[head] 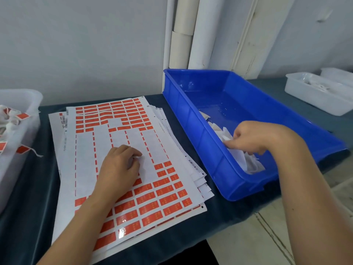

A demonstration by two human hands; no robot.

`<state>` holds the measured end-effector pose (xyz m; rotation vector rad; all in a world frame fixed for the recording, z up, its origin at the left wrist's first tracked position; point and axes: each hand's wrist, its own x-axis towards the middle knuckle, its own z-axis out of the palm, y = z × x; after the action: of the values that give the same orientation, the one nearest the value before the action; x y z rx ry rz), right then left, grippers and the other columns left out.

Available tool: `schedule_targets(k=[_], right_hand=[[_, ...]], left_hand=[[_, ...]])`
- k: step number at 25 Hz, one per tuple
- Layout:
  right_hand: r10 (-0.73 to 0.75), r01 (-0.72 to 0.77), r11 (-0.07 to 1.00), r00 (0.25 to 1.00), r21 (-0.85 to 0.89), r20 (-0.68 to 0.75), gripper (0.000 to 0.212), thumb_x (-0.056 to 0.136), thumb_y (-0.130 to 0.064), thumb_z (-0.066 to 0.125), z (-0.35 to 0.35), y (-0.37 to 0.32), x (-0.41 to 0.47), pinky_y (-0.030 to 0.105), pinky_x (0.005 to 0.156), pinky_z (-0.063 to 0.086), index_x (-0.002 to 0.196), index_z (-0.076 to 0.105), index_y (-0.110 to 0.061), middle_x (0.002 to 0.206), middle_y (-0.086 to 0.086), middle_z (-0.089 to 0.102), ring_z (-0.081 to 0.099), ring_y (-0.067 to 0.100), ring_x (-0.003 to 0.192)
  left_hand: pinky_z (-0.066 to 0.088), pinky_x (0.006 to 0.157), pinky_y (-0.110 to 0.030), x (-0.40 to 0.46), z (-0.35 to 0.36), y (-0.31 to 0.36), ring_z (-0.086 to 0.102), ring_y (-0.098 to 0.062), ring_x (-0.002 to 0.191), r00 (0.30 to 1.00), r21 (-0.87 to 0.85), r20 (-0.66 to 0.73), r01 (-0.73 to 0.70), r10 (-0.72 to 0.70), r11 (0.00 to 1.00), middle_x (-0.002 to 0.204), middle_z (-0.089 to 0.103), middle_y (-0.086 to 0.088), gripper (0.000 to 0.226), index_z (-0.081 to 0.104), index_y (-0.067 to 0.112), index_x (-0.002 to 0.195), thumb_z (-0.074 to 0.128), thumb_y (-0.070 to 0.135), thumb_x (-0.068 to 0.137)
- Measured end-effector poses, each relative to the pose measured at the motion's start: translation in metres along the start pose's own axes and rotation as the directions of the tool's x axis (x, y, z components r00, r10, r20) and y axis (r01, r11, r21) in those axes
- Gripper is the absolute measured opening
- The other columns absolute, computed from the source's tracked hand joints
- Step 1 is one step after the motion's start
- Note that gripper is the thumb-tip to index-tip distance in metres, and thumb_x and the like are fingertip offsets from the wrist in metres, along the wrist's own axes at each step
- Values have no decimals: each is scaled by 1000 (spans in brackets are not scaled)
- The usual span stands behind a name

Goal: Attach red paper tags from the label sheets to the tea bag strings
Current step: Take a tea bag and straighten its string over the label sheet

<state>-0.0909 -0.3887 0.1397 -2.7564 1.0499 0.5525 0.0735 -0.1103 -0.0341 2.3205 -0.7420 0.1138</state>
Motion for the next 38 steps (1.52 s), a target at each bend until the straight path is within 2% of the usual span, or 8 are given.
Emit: schedule_targets(k=[5,14,18,22,25,29,34,38], right_hand=[[-22,-14,994,949,-110,-315,36,97,-38,66,15,-12,-1,31,54,33,75,49,-15,73,2,53,48,21,61],[-341,345,924,558,-163,-757,22,104,-14,50,21,-99,-9,31,51,14,99,30,-23,64,-12,26,24,11,52],[-531,651,759,647,34,-547,14,111,-29,44,35,-143,9,30,54,32,97,46,-26,75,-11,49,48,11,64],[-645,727,628,686,278,-338,14,107,-36,53,69,-183,36,21,66,40,95,61,-33,90,-15,62,60,5,81],[-572,704,554,709,444,-411,16,104,-45,55,90,-202,56,18,74,45,107,66,-33,103,-16,67,62,3,92],[-396,648,425,761,632,-514,26,102,-54,53,117,-204,68,19,74,48,97,65,-31,93,-19,68,65,1,87],[-277,655,328,756,681,-593,28,104,-45,56,146,-195,70,13,64,50,84,64,-27,76,-16,66,65,3,74],[-273,662,325,749,675,-603,30,103,-52,47,148,-195,65,10,68,55,100,68,-32,91,-25,68,66,-3,87]], left_hand=[[45,103,-29,-1,0,0,52,-7,111,1000,-14,4,-9,9,1000,126,66,10,18,70,26,117,60,26,103],[50,86,-18,-3,-9,3,64,-10,110,996,-334,27,86,-82,938,128,65,17,21,61,41,124,52,44,105],[48,93,-17,-5,-21,9,62,-3,118,997,-550,-17,55,-77,833,135,60,25,46,49,46,138,39,66,97],[56,75,-10,-1,-23,4,68,2,99,997,-542,-9,62,-80,838,109,71,22,27,65,36,117,55,55,101],[53,60,-14,5,-18,-3,67,-8,71,978,-470,-62,147,-198,870,75,67,5,24,64,23,85,60,38,103],[49,57,-17,12,-19,-14,54,-8,60,936,-535,-123,218,-330,816,73,60,-9,28,59,8,82,63,30,101],[55,62,-19,11,-17,-12,62,-13,70,954,-585,-76,193,-290,788,79,65,2,17,63,15,89,60,27,100],[55,67,-17,5,-21,-9,69,-11,88,978,-745,112,199,-174,637,92,69,11,16,62,27,96,50,34,89]])
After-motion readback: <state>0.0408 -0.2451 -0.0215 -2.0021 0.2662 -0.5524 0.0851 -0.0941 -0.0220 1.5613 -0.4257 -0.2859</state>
